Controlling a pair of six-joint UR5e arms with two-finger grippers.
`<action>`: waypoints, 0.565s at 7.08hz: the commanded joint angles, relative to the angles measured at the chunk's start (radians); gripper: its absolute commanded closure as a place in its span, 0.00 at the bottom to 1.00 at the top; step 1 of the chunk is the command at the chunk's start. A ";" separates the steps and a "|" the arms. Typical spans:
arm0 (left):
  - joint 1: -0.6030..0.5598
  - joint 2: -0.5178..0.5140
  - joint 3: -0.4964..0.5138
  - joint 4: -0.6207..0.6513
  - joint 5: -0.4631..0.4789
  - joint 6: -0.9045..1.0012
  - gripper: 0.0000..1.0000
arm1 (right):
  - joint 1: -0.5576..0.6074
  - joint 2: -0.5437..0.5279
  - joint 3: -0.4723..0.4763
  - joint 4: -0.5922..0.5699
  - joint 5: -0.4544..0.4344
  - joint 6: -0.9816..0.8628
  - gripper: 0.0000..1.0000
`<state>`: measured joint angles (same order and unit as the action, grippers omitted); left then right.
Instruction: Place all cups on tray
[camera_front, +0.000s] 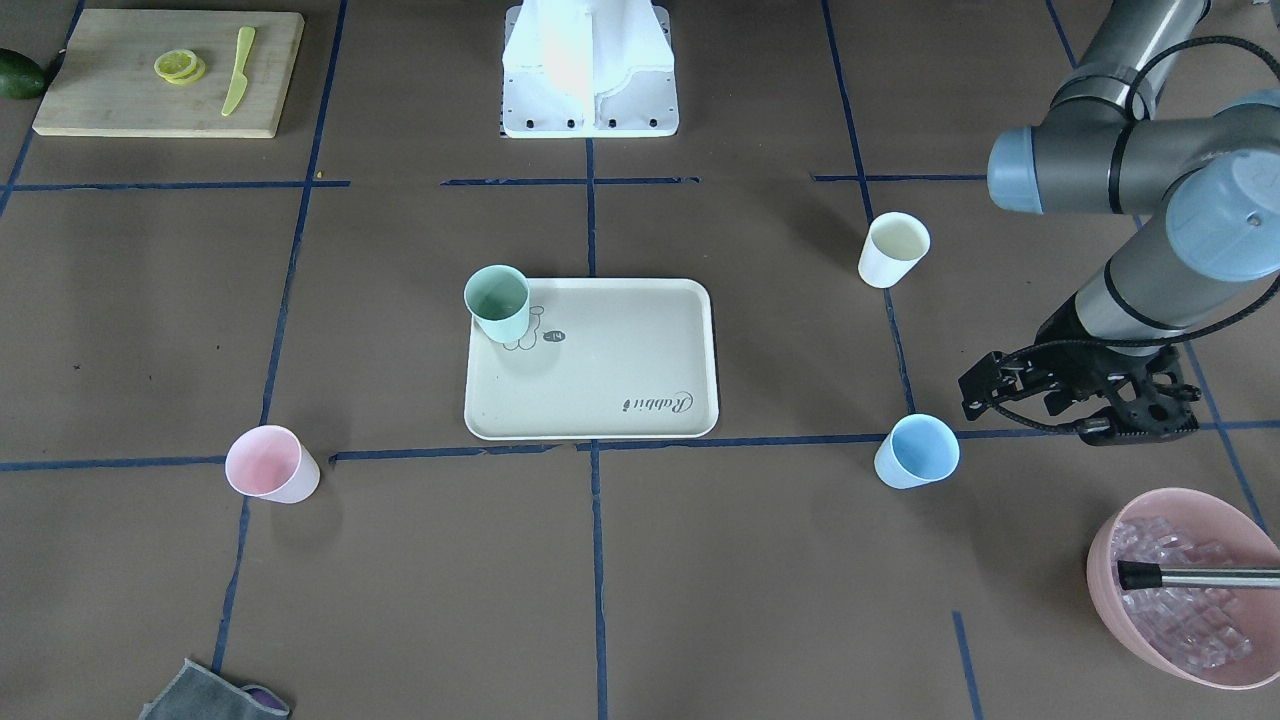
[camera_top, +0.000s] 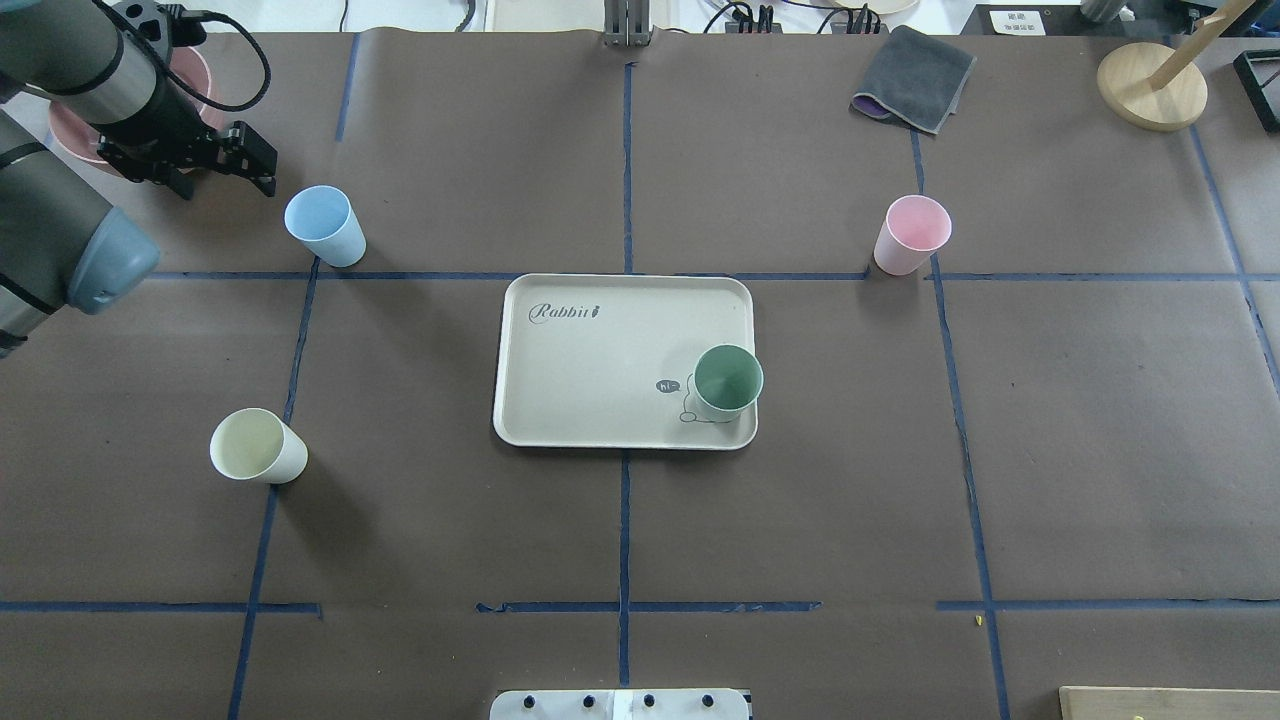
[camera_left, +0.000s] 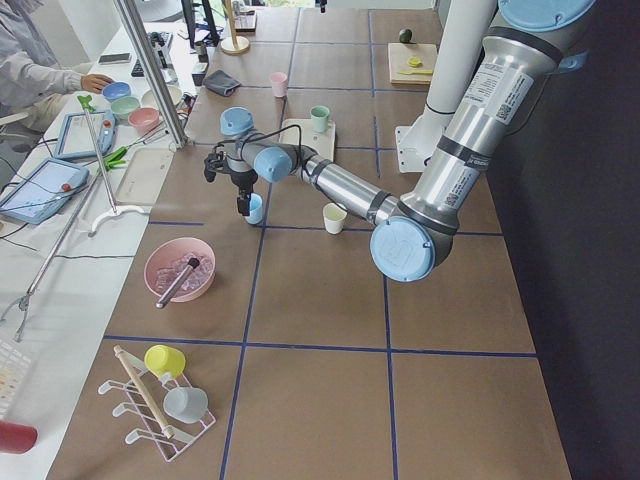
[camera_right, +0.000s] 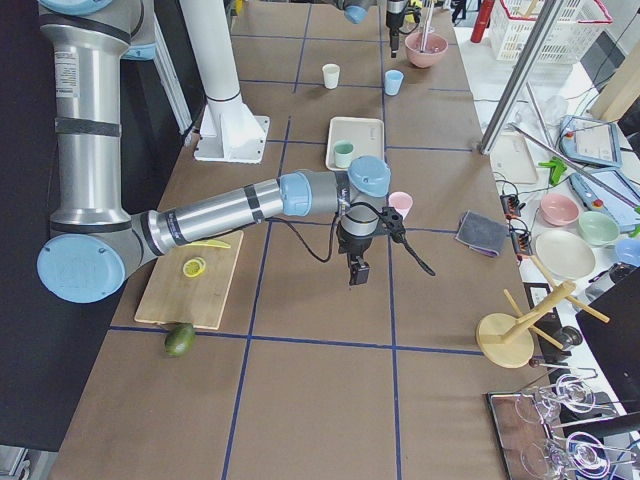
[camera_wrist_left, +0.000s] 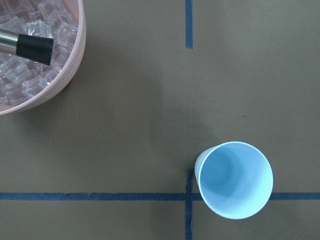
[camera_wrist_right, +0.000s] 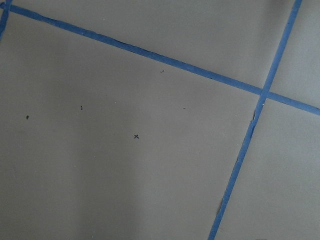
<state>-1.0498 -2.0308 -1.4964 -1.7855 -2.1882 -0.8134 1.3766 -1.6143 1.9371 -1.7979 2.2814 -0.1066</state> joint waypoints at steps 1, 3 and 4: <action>0.023 -0.028 0.111 -0.104 0.007 -0.047 0.07 | 0.001 -0.001 0.003 0.000 0.001 0.010 0.00; 0.054 -0.037 0.134 -0.104 0.008 -0.067 0.14 | 0.001 -0.001 0.003 0.000 0.001 0.016 0.00; 0.063 -0.039 0.140 -0.104 0.008 -0.067 0.21 | -0.001 0.002 0.000 0.000 0.003 0.025 0.00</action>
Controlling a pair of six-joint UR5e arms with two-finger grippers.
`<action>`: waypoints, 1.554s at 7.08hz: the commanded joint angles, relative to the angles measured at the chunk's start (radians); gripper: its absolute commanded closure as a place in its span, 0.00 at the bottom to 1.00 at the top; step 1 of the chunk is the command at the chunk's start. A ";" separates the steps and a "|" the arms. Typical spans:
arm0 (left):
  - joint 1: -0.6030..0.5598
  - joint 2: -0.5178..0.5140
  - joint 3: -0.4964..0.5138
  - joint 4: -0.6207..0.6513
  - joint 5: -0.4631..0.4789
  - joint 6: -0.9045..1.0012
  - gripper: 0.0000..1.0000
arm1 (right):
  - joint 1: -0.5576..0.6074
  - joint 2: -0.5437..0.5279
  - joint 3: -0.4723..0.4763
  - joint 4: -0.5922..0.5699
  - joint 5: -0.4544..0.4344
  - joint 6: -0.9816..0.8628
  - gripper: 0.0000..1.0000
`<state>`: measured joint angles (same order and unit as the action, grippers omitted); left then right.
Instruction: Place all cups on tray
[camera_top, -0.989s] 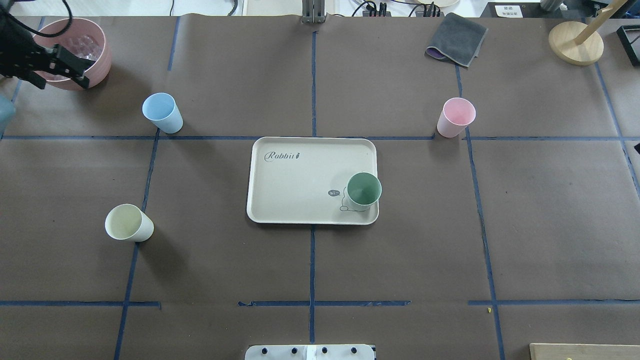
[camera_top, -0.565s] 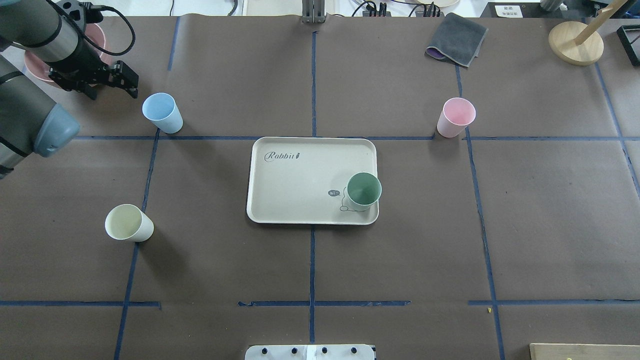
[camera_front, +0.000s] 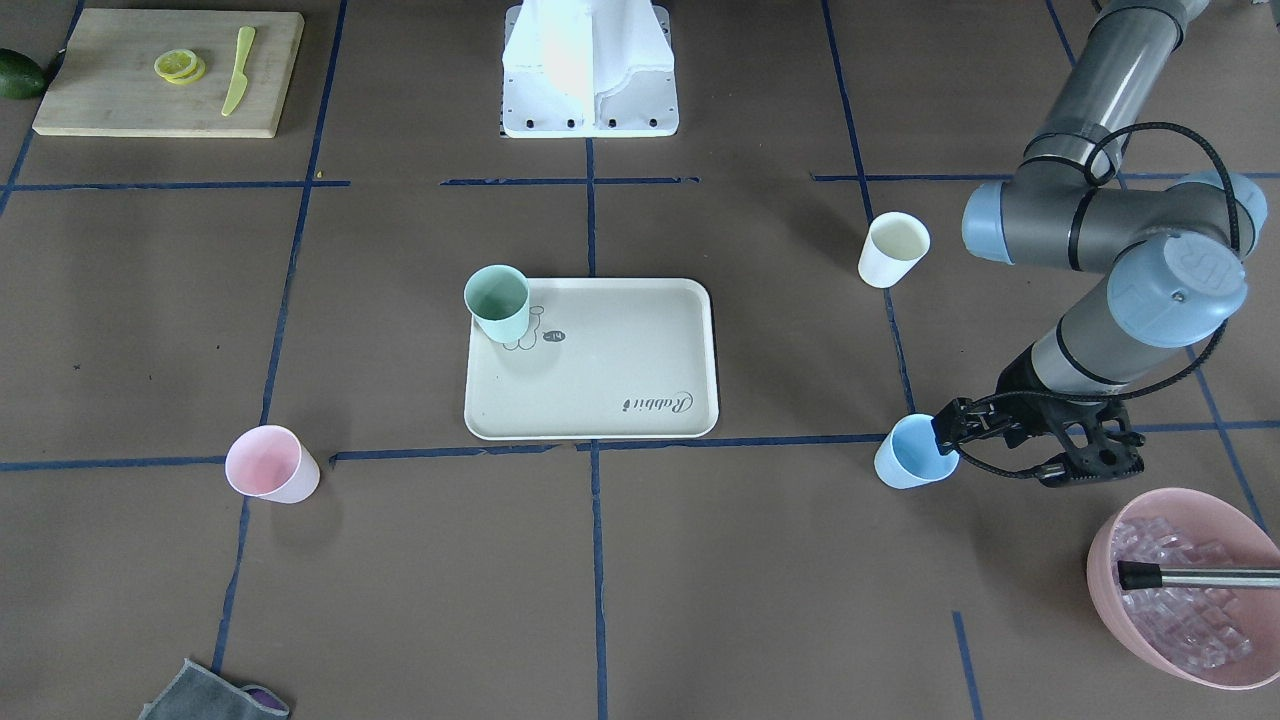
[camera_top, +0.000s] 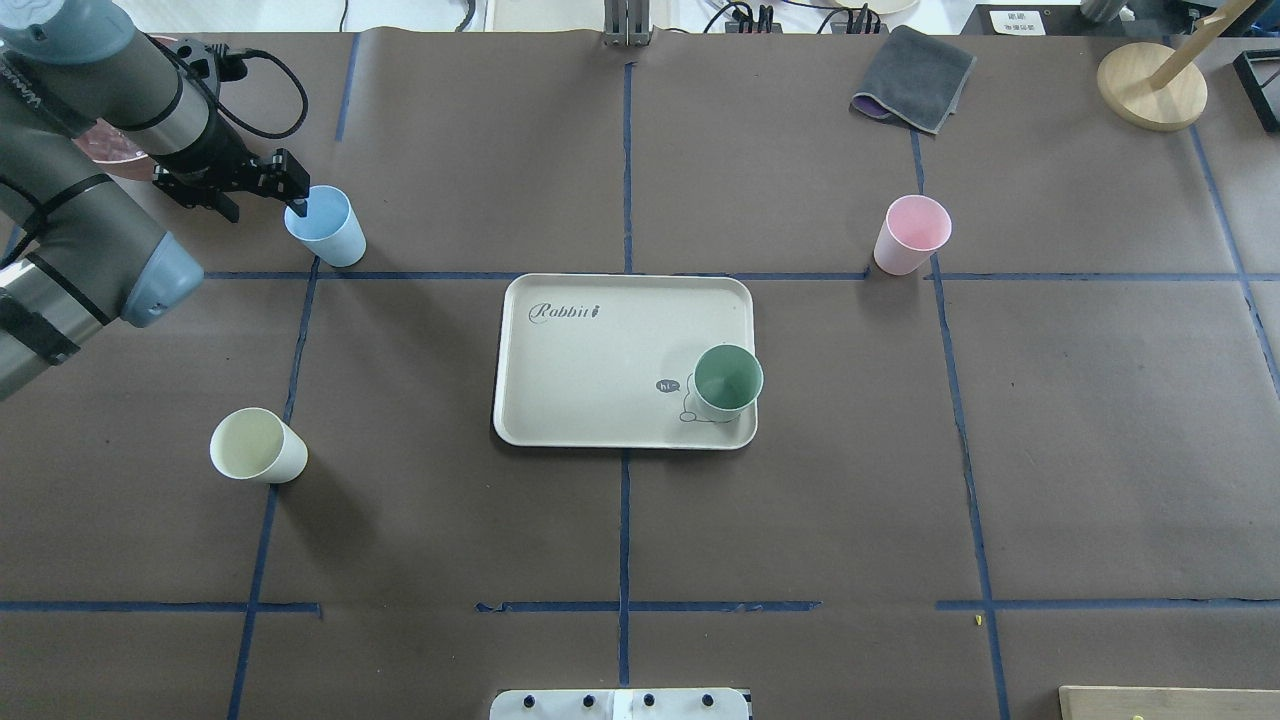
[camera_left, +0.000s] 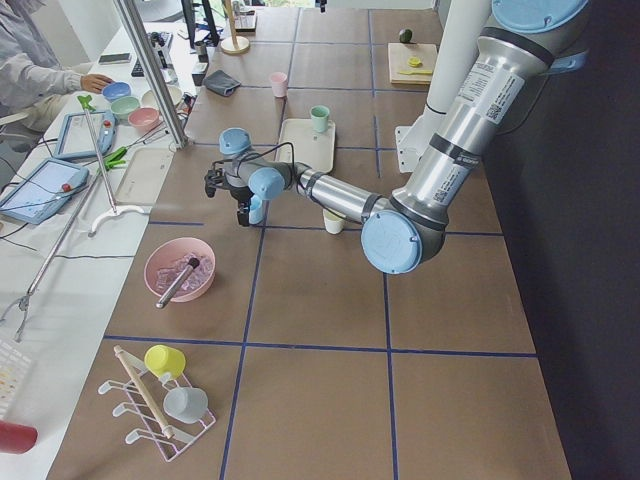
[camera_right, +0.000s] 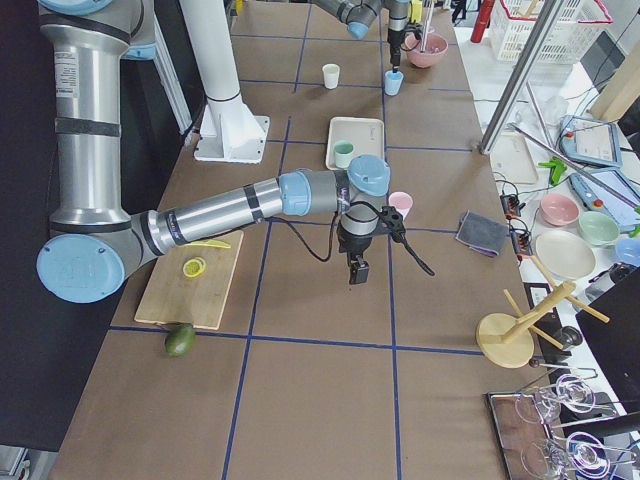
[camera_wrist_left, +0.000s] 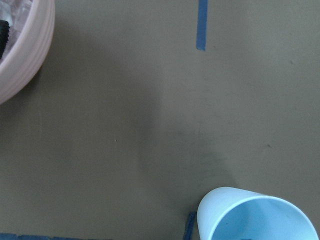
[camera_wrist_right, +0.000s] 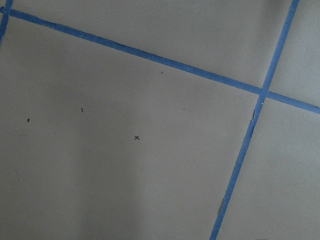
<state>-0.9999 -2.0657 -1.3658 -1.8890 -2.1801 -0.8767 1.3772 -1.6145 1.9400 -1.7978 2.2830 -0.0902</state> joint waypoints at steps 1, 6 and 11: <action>0.020 -0.004 0.020 -0.001 0.000 -0.004 0.39 | -0.001 0.002 -0.003 0.000 0.001 0.009 0.00; 0.012 -0.068 0.013 0.017 -0.012 -0.105 1.00 | -0.001 0.004 0.002 0.002 0.003 0.010 0.00; 0.156 -0.259 -0.061 0.118 0.005 -0.548 1.00 | -0.003 0.008 0.001 0.003 0.004 0.070 0.00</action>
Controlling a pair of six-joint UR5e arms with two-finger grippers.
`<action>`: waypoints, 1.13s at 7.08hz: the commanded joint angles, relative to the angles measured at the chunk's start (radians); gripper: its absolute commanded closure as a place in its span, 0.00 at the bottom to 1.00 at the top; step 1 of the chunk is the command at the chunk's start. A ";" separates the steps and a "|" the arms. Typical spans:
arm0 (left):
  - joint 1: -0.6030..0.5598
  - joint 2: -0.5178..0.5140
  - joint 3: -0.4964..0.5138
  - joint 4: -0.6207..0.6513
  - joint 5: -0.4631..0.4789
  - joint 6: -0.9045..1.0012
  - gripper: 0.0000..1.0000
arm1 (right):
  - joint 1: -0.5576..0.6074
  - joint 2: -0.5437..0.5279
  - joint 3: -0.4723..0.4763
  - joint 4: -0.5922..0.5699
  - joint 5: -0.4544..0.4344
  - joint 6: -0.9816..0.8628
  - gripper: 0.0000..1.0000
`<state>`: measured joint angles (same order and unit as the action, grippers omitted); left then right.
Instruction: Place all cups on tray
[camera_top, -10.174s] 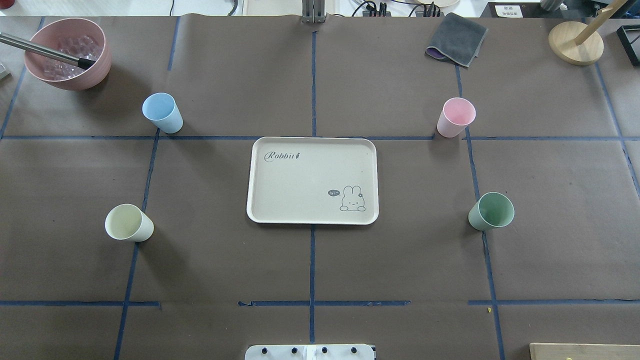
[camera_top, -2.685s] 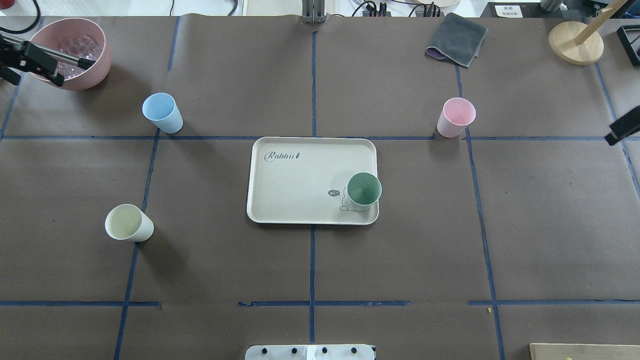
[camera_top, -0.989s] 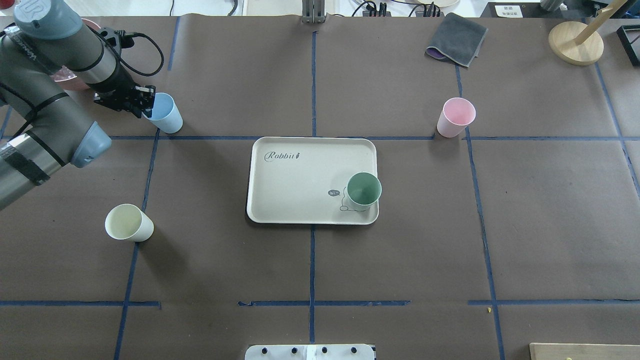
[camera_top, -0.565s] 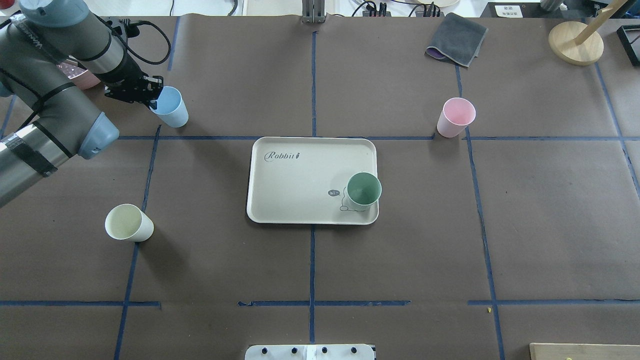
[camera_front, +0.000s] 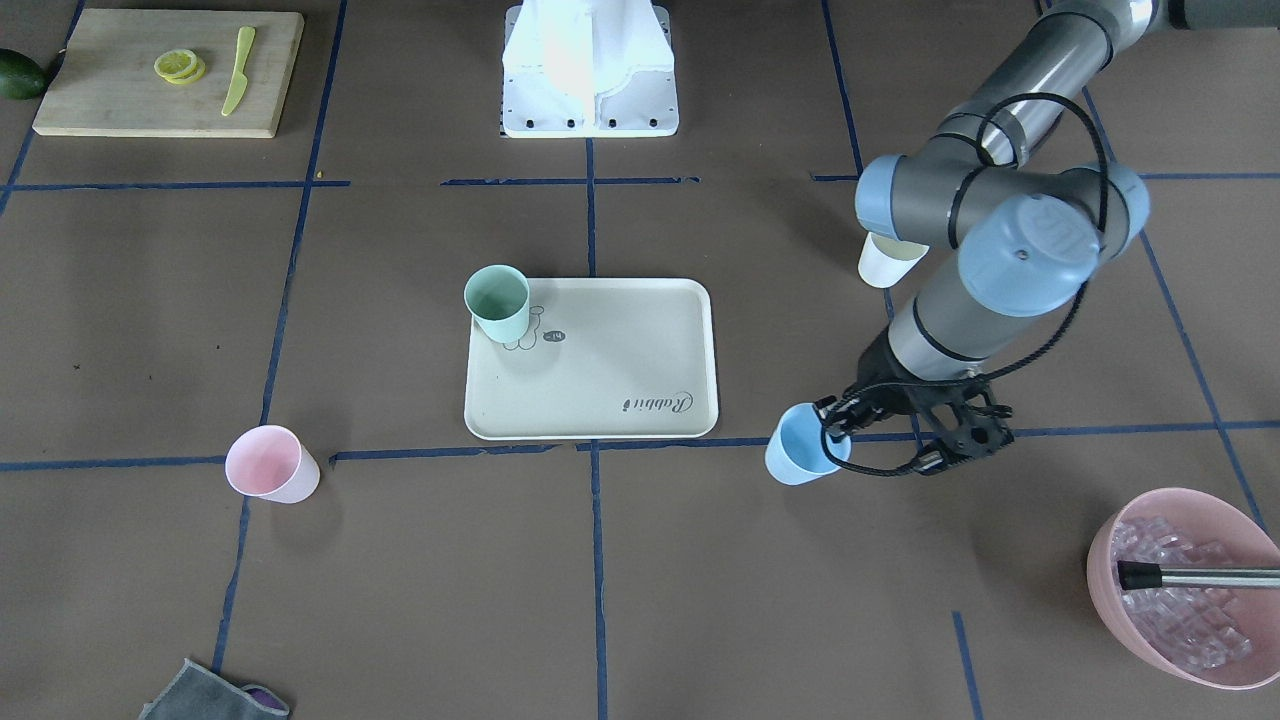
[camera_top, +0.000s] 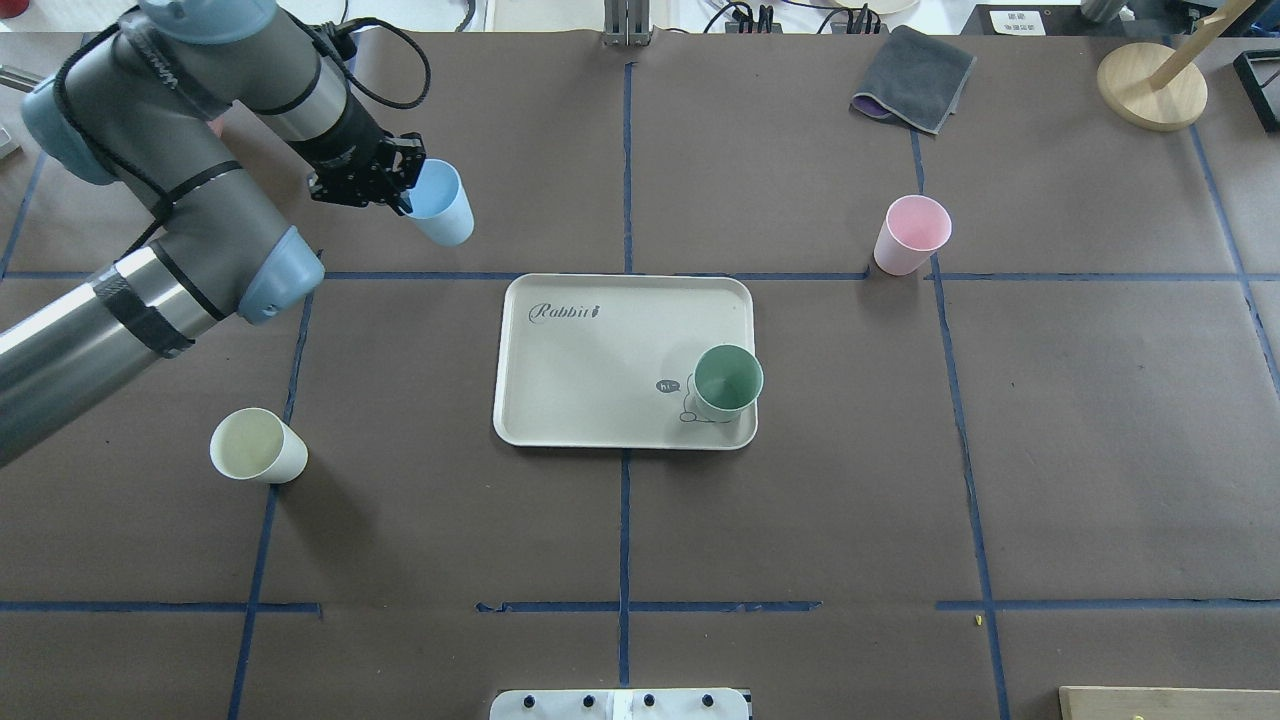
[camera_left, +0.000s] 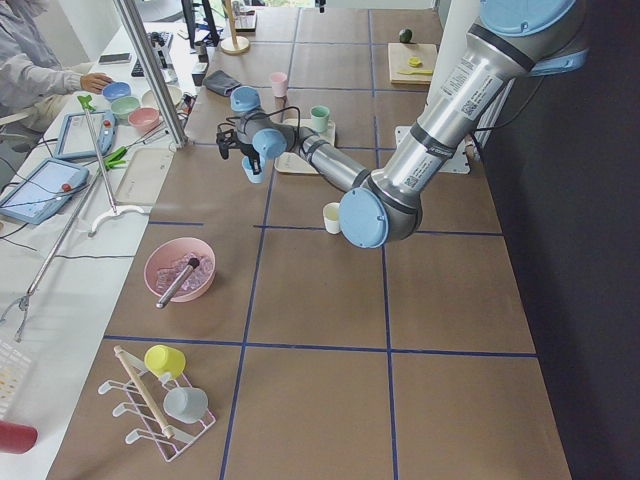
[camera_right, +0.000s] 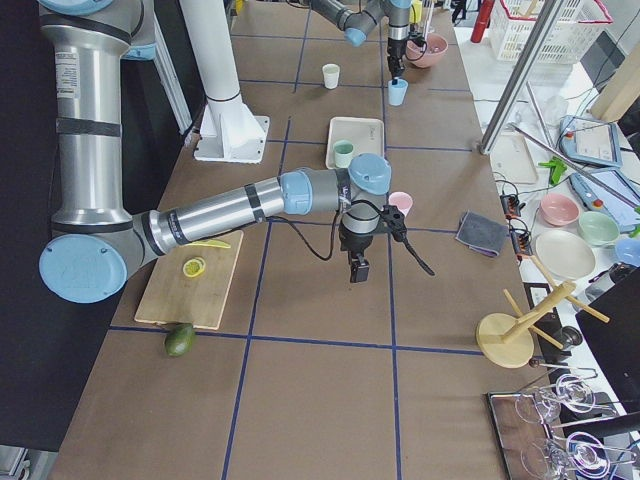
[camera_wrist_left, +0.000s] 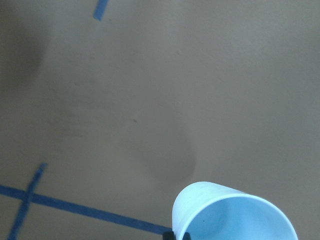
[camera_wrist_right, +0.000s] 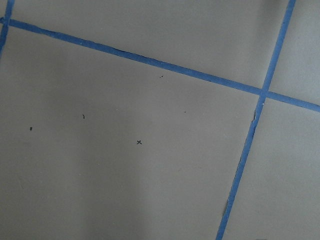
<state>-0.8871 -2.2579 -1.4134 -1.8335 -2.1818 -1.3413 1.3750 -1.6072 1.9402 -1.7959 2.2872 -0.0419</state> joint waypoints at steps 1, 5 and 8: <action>0.116 -0.092 -0.024 0.101 0.081 -0.114 1.00 | -0.001 0.003 0.000 0.000 0.000 0.022 0.00; 0.203 -0.077 -0.048 0.103 0.145 -0.130 0.77 | -0.001 0.003 0.002 0.000 0.000 0.023 0.00; 0.203 -0.024 -0.167 0.172 0.139 -0.118 0.01 | -0.001 0.013 0.002 0.001 0.000 0.033 0.00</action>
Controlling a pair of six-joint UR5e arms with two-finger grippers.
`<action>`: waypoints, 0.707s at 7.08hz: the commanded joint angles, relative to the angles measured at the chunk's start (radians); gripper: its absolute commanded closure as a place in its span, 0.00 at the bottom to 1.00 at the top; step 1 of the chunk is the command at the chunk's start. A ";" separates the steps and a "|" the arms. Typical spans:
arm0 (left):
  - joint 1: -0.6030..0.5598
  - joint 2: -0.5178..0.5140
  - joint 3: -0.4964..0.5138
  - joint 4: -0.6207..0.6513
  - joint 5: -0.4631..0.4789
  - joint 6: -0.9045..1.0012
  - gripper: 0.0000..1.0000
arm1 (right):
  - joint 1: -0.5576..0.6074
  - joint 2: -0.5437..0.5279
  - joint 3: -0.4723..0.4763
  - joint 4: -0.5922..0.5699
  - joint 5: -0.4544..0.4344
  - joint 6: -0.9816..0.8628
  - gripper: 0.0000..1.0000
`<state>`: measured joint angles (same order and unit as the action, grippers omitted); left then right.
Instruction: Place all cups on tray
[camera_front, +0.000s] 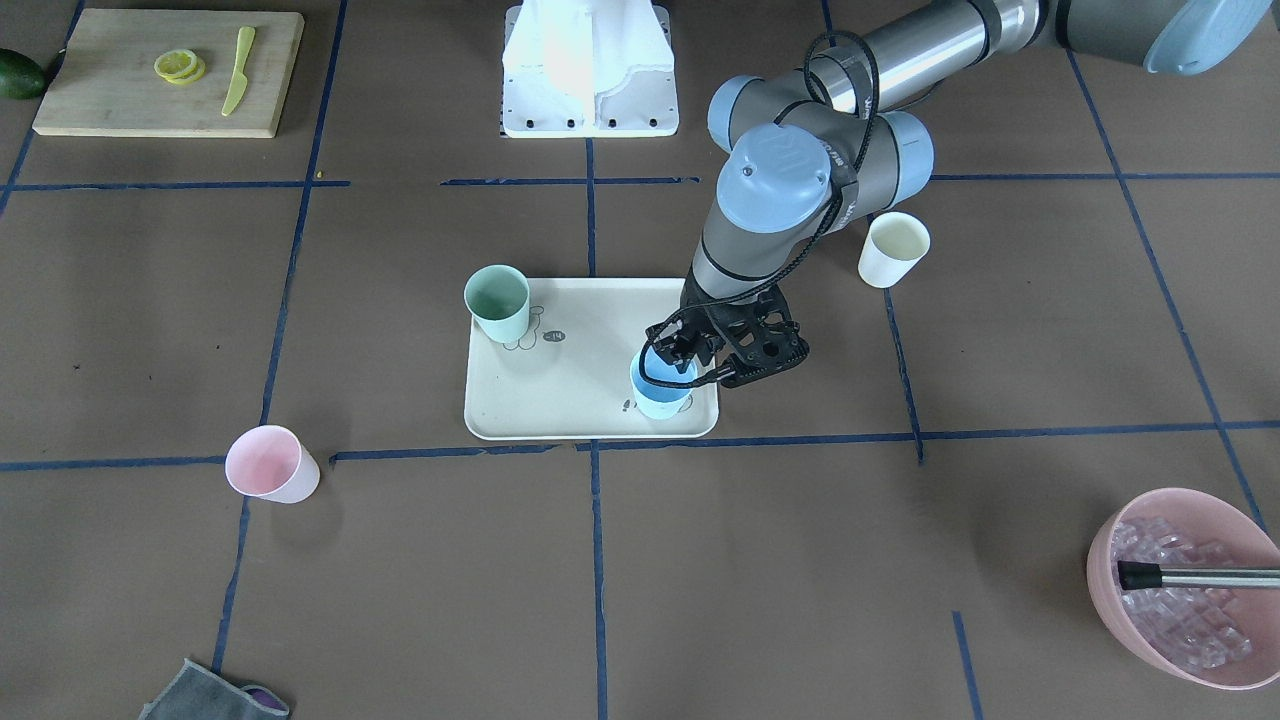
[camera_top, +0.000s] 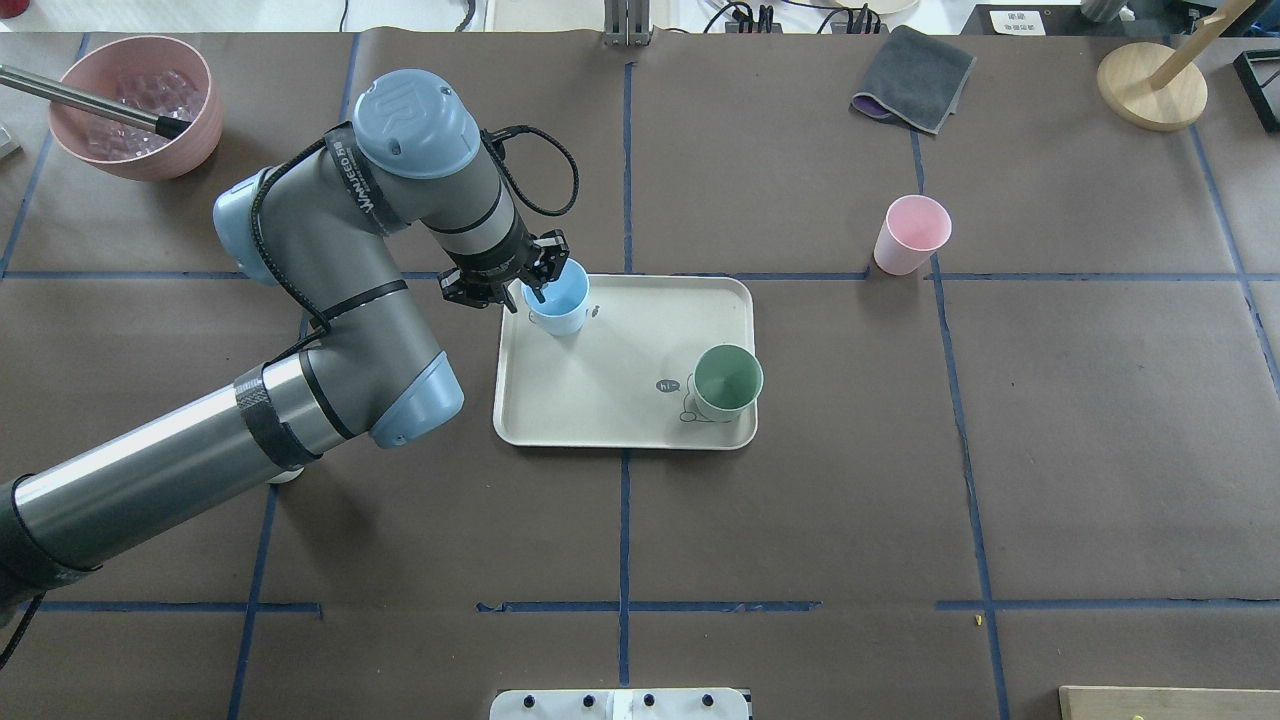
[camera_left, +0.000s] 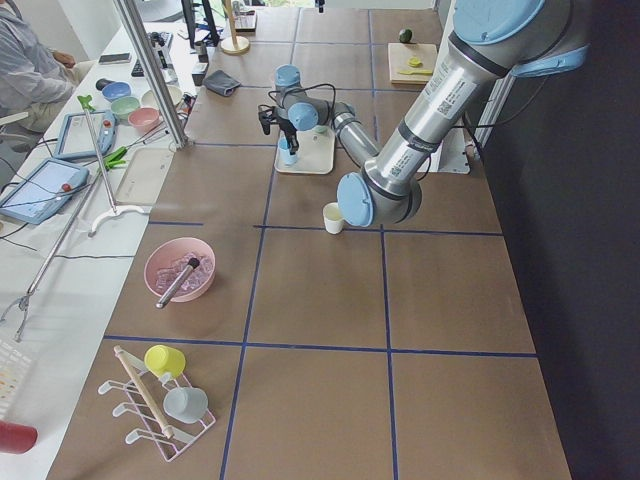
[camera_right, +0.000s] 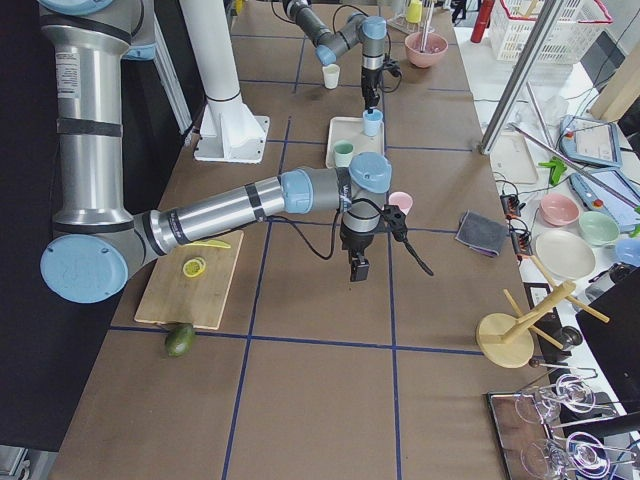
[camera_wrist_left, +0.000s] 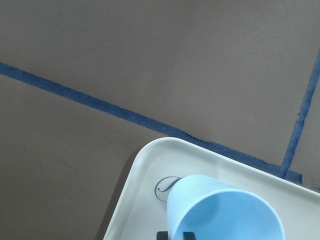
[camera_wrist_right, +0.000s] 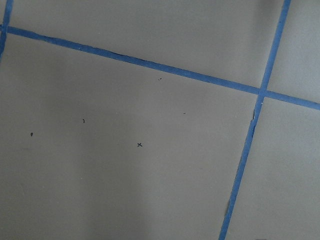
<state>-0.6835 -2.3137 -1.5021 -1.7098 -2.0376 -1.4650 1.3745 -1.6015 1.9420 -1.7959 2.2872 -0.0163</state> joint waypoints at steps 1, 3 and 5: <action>-0.039 0.054 -0.186 0.187 -0.041 0.103 0.01 | -0.005 0.029 0.000 0.001 0.011 0.065 0.00; -0.140 0.178 -0.326 0.286 -0.049 0.367 0.01 | -0.088 0.122 -0.020 0.000 0.015 0.239 0.01; -0.288 0.294 -0.357 0.282 -0.184 0.634 0.01 | -0.147 0.225 -0.118 0.077 0.015 0.395 0.02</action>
<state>-0.8835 -2.0978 -1.8354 -1.4282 -2.1333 -0.9817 1.2637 -1.4368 1.8834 -1.7773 2.3023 0.2840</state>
